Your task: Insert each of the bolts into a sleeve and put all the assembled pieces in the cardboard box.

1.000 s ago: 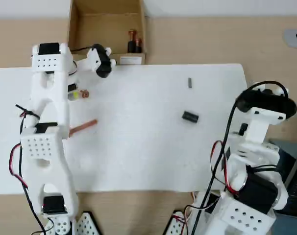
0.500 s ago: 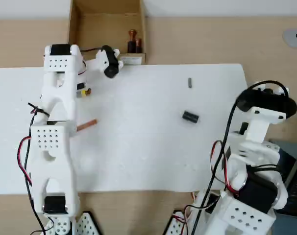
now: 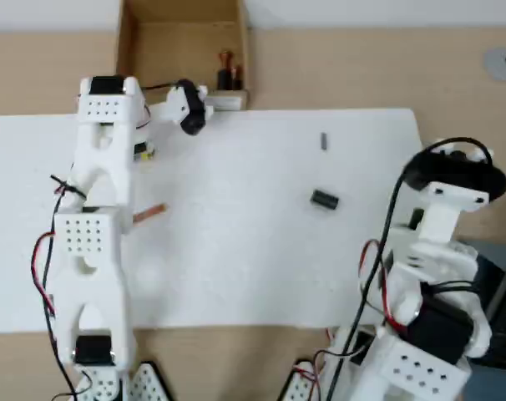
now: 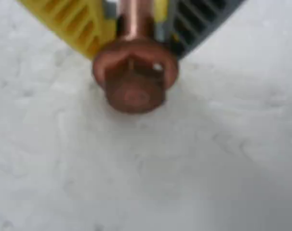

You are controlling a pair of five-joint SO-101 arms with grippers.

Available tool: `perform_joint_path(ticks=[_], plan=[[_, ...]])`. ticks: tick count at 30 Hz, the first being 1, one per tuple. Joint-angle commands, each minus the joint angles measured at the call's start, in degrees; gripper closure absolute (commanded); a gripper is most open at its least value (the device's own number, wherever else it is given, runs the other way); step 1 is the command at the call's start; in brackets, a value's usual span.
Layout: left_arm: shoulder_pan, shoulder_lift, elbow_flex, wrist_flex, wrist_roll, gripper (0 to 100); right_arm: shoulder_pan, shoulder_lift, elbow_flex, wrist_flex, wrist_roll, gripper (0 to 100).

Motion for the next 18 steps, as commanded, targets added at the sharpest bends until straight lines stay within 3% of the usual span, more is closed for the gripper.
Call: perform_joint_path(ticks=[1, 4, 9, 15, 18], plan=[[0.62, -0.75, -1.85, -0.35, 2.64, 100, 0.66, -0.66, -0.31, -1.32, -0.62, 98.9], [0.70, -2.07, -4.04, 1.41, 4.75, 100, 0.66, -0.66, -0.66, -1.32, -0.62, 98.9], [2.02, -6.46, -12.04, 11.16, 9.14, 99, 0.31, -0.66, -3.03, -1.05, -0.62, 98.9], [3.16, -13.93, -15.38, 11.16, 24.18, 99, 0.22, -0.66, -5.05, -0.97, -0.44, 98.9], [4.31, -18.51, -15.38, 11.16, 35.96, 100, 0.22, -0.75, -5.76, -0.88, -0.35, 98.9]])
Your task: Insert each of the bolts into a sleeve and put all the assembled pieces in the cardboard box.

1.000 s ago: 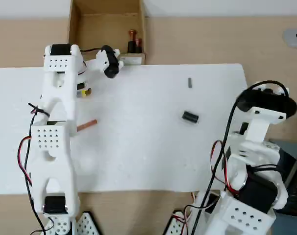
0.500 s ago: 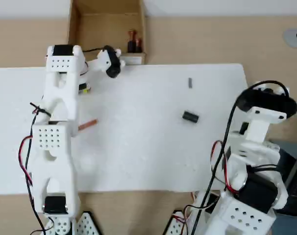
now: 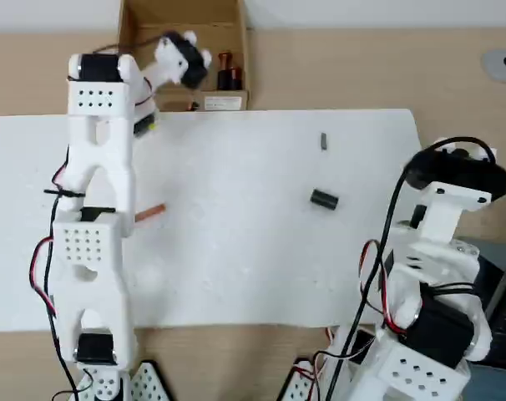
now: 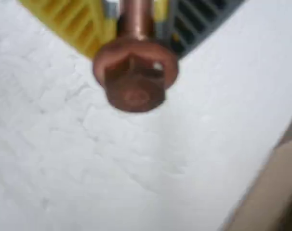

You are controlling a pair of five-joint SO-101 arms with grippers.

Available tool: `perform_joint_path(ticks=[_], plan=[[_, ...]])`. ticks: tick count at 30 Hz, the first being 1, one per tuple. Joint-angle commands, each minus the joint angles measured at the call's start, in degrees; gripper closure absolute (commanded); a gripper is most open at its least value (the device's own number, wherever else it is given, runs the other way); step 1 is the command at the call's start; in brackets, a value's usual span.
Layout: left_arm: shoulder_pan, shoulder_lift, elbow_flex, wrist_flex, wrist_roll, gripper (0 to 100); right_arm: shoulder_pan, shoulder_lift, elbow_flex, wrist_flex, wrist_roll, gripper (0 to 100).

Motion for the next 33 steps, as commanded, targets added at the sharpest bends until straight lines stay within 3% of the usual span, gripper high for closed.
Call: perform_joint_path(ticks=[1, 5, 11, 20, 25, 33], plan=[[2.20, -9.01, -3.16, 0.70, 14.24, 100, 0.22, -0.75, -3.74, -0.88, -0.35, 98.9], [4.22, -15.34, -2.73, 0.70, 26.46, 100, 0.22, -0.75, -5.05, -0.79, -0.18, 98.9], [8.62, -29.14, 7.74, 0.70, 34.55, 100, -2.07, -0.75, -8.75, 5.01, 3.52, 98.9], [18.11, -59.03, 38.15, 0.62, 43.96, 100, -7.08, -0.75, -9.89, 5.98, 3.78, 98.9], [19.60, -73.19, 54.77, -0.09, 52.75, 100, -11.12, -0.75, -8.31, 5.54, 3.34, 98.9], [19.43, -91.65, 77.10, -12.22, 64.97, 100, -12.53, -2.07, -3.21, 3.52, 3.25, 98.9]])
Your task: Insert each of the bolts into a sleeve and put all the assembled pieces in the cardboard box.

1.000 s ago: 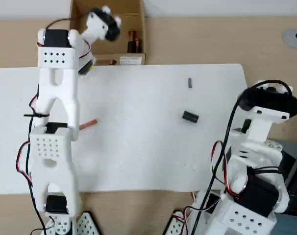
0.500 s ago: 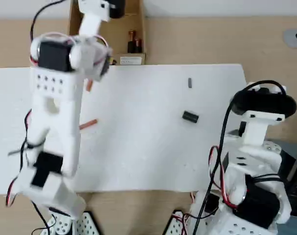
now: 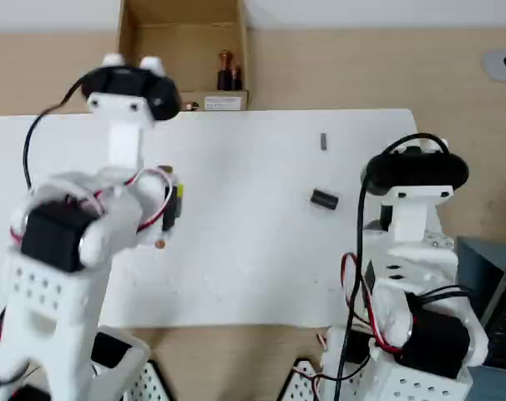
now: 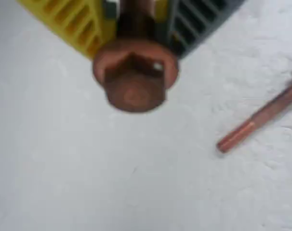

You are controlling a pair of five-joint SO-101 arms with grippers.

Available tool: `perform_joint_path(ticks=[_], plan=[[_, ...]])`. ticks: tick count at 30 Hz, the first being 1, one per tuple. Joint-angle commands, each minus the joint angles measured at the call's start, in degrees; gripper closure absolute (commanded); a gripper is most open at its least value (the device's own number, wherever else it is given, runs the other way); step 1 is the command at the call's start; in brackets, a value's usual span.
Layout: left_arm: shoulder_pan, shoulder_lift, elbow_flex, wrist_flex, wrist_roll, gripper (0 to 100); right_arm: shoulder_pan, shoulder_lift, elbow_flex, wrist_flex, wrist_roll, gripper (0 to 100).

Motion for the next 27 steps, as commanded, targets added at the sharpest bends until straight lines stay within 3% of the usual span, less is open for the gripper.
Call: perform_joint_path(ticks=[1, 8, 12, 17, 27], plan=[[0.44, -9.10, 8.70, -6.77, 3.87, 100, -0.57, -2.59, 2.51, -3.25, -0.09, 98.9], [0.44, -23.60, 28.04, -16.26, 7.30, 100, -1.63, -17.54, 16.57, -10.37, 0.35, 98.9], [-0.53, -31.25, 37.27, -21.98, 9.41, 100, -6.20, -25.01, 22.11, -11.25, -0.09, 98.9], [-7.12, -40.92, 48.70, -29.89, 9.41, 100, -11.03, -30.99, 27.65, -13.89, -0.09, 98.9], [-9.85, -63.08, 63.91, -35.16, 9.23, 100, -24.48, -35.91, 37.49, -25.32, -4.31, 98.9]])
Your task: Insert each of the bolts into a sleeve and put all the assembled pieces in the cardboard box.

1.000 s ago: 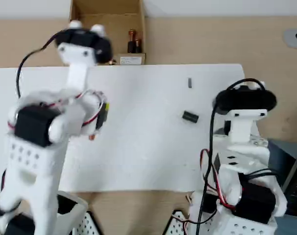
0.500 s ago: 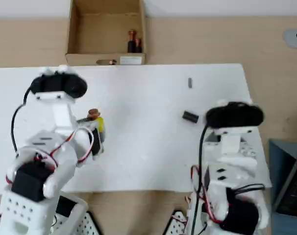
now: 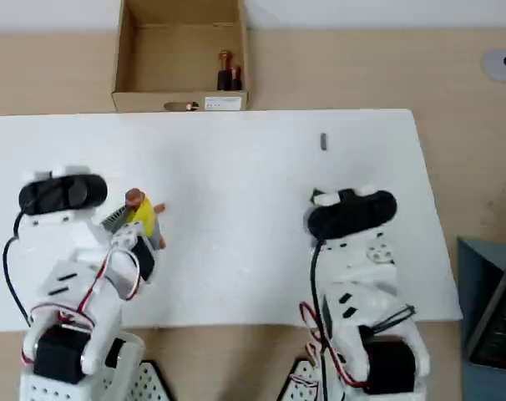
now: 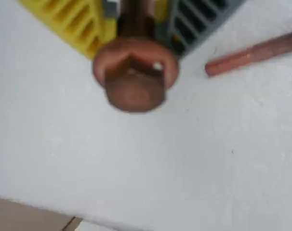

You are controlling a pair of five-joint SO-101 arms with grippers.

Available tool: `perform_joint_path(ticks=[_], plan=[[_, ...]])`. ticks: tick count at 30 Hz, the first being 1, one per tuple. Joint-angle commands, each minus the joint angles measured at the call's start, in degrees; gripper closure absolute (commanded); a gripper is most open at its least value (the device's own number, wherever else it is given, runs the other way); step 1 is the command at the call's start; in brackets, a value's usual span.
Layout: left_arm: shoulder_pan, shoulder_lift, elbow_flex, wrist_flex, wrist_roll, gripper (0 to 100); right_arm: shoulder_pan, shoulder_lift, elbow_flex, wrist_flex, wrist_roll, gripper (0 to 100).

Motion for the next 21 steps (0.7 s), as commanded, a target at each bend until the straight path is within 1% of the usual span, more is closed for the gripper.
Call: perform_joint_path(ticks=[1, 6, 9, 12, 15, 17, 21], plan=[[-0.70, -7.16, 2.99, -4.40, 0.00, 100, -6.02, -3.91, 1.89, -5.63, -1.32, 98.9], [-0.70, -6.02, 3.96, -11.78, 0.18, 100, -14.37, -5.14, 5.49, -11.16, -1.32, 98.9], [-0.44, -6.02, 3.96, -16.88, 0.18, 100, -18.77, -6.29, 7.34, -13.36, -1.32, 98.9], [-0.18, -6.11, 3.78, -20.22, 0.35, 100, -22.55, -6.81, 8.57, -14.42, -1.32, 98.9], [-0.09, -6.11, 2.99, -21.80, 3.25, 100, -25.63, -6.99, 9.19, -14.51, -1.32, 98.9], [0.62, -6.11, 1.49, -21.80, 6.51, 100, -27.38, -7.16, 9.54, -14.51, -1.32, 98.9], [5.63, -6.11, -1.41, -21.54, 10.73, 100, -30.64, -7.16, 9.80, -14.51, -1.32, 98.9]])
